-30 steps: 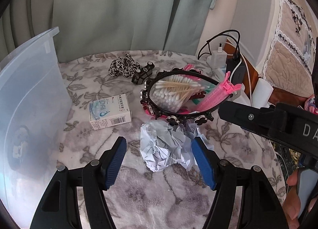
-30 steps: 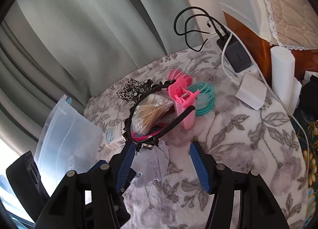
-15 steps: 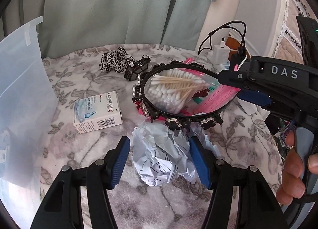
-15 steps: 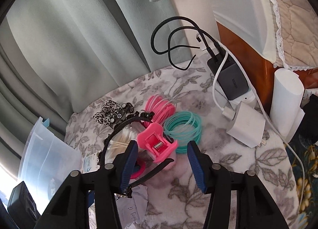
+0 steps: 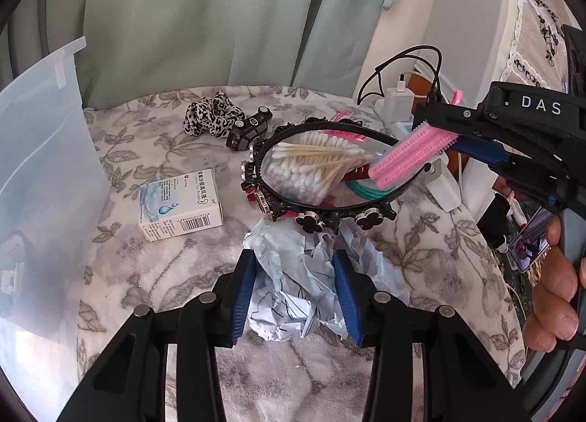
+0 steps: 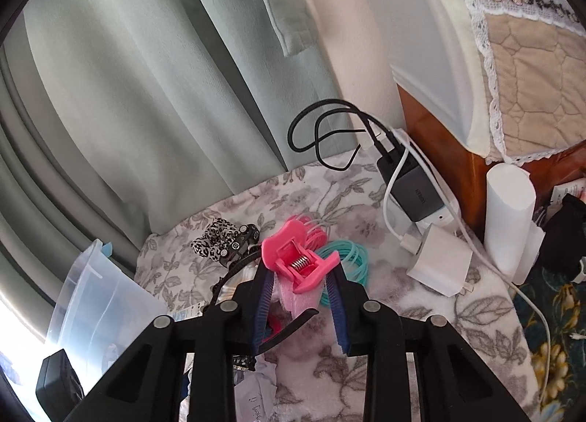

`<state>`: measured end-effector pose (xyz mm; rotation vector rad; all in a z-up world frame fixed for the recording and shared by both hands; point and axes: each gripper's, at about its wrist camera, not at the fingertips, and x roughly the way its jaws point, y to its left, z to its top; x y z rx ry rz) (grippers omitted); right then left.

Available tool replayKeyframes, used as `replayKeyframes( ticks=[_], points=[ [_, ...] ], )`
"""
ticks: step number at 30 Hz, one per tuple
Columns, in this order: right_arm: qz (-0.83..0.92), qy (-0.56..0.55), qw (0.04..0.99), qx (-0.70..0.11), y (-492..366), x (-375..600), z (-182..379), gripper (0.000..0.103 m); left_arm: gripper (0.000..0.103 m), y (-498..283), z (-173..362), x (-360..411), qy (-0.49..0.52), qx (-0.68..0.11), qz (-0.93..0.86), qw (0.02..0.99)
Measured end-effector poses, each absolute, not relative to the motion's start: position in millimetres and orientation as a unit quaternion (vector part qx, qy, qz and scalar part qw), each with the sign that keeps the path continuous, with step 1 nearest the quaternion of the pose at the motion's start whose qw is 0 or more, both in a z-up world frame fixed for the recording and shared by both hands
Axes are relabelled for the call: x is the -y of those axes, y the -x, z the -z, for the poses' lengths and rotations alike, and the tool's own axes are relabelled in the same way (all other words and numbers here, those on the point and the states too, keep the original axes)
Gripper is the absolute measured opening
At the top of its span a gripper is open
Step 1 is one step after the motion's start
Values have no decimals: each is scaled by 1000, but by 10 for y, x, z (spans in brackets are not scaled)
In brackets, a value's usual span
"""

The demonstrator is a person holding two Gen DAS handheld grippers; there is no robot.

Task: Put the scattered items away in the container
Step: 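Grasp the crumpled paper with the left tool while the right tool grasps the pink clip, then carry the crumpled paper and pink clip over the clear box with both tools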

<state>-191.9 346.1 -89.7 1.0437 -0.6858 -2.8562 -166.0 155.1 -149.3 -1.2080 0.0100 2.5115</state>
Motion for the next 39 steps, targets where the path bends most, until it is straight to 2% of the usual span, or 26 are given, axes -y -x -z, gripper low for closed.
replayKeyframes(
  ticks=[25,39],
  points=[
    [936,-256,-17,241,1017,-3585,281,32,43,1137,845,-1102,383,21,-912,147],
    [937,-245,-31,248,801,-3666,205,32,43,945,588,-866,360,16,-925,118]
  ],
)
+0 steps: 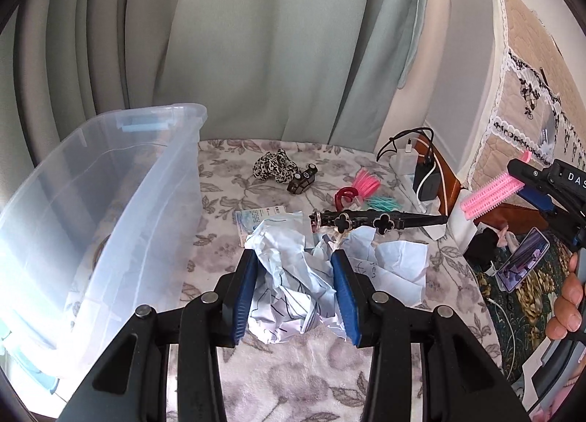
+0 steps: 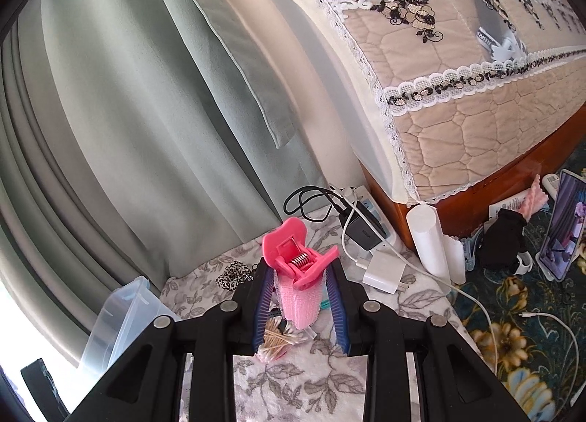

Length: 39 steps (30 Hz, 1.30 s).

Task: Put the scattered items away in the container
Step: 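Carry the crumpled paper and pink clip over the clear box with both tools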

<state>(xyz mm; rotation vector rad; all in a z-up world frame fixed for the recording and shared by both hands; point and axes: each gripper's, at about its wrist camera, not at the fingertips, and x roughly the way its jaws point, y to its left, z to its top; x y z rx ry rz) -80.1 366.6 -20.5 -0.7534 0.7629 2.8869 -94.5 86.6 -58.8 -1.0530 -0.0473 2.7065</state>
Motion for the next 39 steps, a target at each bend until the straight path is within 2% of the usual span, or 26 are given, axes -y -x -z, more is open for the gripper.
replayKeyframes(
  ticks=[11,21,39],
  points=[
    [-941,238,16,-241,714,-3542,104,32,43,756,176,-810,306,14,-943,127],
    [-947,233,-20,-219,610,-3217,-93,32,43,635,-93,-545,274,44,-954,117],
    [-952,235,-169,-96,572,-1646,-524,32,43,383,-285,511,225,126,-965,37]
  ],
)
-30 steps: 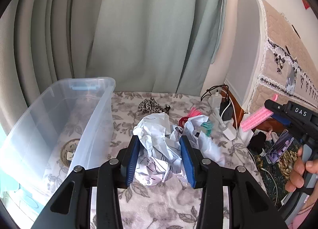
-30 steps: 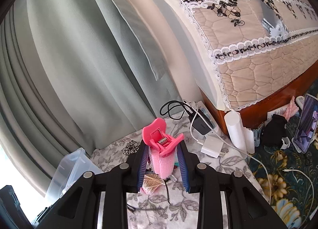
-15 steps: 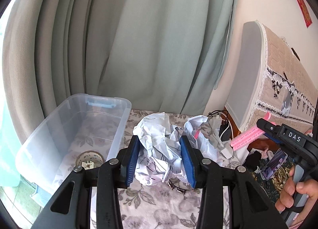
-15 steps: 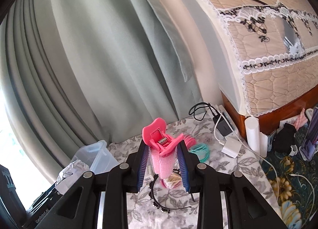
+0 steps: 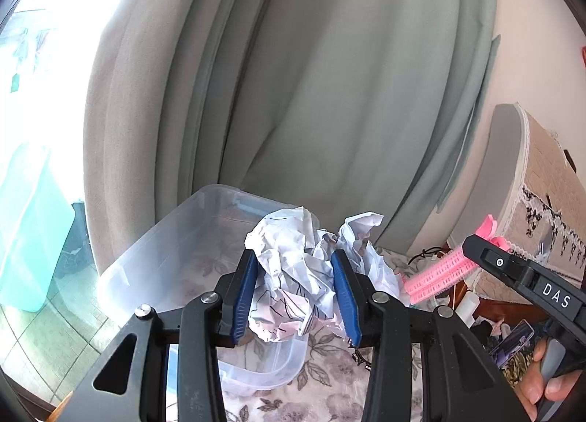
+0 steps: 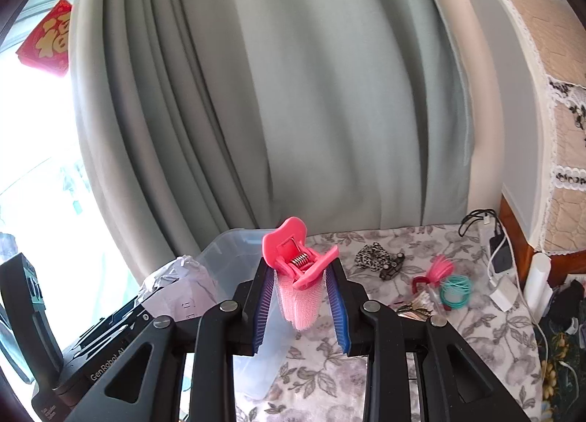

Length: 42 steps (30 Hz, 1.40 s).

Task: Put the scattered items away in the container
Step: 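Carry the crumpled paper and pink clip over the clear box with both tools, then open both tools to drop the paper and pink clip into the box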

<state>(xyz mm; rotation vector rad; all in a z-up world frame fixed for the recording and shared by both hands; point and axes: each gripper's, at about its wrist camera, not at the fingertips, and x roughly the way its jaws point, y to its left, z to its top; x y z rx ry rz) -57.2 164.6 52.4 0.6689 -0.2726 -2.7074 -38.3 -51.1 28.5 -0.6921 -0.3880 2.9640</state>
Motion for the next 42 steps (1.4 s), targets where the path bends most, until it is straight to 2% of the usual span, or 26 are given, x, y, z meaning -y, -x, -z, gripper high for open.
replayKeyframes(
  ticks=[16,42],
  points=[
    [928,-278,248,14,796,-659,-229,32,44,500,53,1111,246,183,-952,-7],
    [897,-354,266,-1,1100,-430,299,33,45,877,471,1127,298,196,-934,-21]
  ],
)
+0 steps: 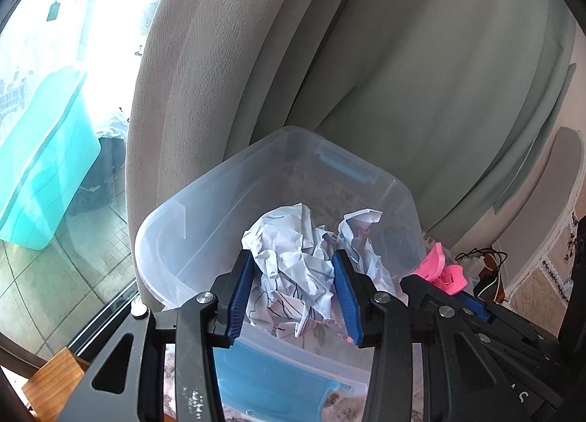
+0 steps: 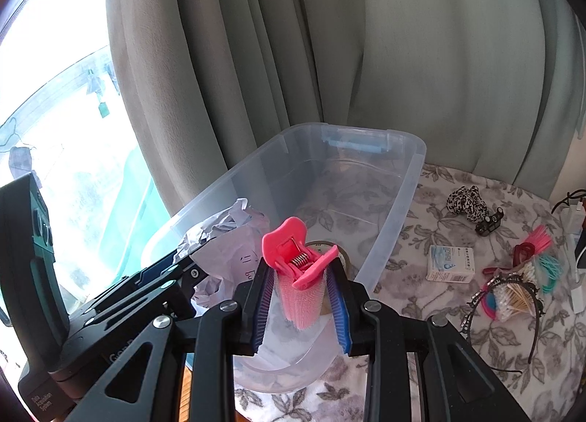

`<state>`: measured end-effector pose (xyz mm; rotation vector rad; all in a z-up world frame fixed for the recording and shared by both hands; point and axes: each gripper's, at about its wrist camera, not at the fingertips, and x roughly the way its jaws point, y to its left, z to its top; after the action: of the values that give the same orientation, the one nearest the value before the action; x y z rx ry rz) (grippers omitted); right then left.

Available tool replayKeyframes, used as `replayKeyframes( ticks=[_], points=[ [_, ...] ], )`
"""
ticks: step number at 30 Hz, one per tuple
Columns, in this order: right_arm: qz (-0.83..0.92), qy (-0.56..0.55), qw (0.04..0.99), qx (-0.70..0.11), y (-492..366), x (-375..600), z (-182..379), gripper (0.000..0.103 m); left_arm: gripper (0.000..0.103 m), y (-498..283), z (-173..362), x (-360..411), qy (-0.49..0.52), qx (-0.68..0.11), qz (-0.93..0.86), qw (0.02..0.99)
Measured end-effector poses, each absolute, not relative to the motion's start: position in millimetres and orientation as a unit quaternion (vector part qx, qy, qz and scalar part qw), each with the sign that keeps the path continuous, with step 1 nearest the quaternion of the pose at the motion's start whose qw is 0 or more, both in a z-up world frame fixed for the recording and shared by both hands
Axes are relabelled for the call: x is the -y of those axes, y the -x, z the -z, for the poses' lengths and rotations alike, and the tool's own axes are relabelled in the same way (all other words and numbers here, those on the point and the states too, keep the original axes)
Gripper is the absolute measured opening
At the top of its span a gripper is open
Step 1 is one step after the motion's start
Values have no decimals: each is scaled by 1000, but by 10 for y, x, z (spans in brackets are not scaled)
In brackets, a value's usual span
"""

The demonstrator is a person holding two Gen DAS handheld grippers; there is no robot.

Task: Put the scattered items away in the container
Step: 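Open both tools to drop the paper and pink clip into the box, then move both tools back toward the black headband and remaining items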

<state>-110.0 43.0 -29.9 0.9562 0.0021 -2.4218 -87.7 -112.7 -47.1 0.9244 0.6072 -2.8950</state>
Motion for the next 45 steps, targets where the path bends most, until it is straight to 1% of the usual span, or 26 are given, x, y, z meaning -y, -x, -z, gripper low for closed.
replayKeyframes(
  ticks=[12,13,18,19,21,22,25,26,29,32,37,39,43,45],
  points=[
    [895,-366,254,3,1161,-491,310,34,52,937,441,1000,-305,-179,935,33],
    [904,-364,224,15,1203,-307,288,34,54,943,435,990,-306,-176,935,36],
    [904,-365,223,16,1196,-311,275,36,65,891,388,974,-310,-159,935,67],
    [905,-364,221,16,1191,-316,273,39,66,870,384,985,-310,-157,935,74],
    [910,-361,204,11,1185,-332,265,58,67,864,353,1214,-313,-155,933,86],
    [910,-362,203,15,1190,-356,266,59,69,847,413,1279,-316,-155,932,89],
    [907,-365,209,37,1192,-425,259,60,76,919,491,1203,-321,-149,930,103],
    [907,-364,208,38,1184,-434,251,60,76,964,512,1144,-322,-145,929,114],
    [909,-358,210,39,1155,-462,215,60,76,939,436,1127,-334,-125,923,141],
    [910,-351,215,43,1120,-507,171,62,76,918,338,1117,-334,-112,927,130],
    [916,-335,212,62,1048,-673,81,67,76,783,149,934,-274,-105,950,106],
    [920,-325,208,72,1015,-772,32,70,76,708,36,877,-256,-114,955,100],
    [930,-296,199,89,925,-991,-62,80,76,642,-98,754,-244,-134,957,84],
    [934,-281,194,102,879,-1129,-97,89,76,613,-156,654,-233,-126,962,71]
  ],
)
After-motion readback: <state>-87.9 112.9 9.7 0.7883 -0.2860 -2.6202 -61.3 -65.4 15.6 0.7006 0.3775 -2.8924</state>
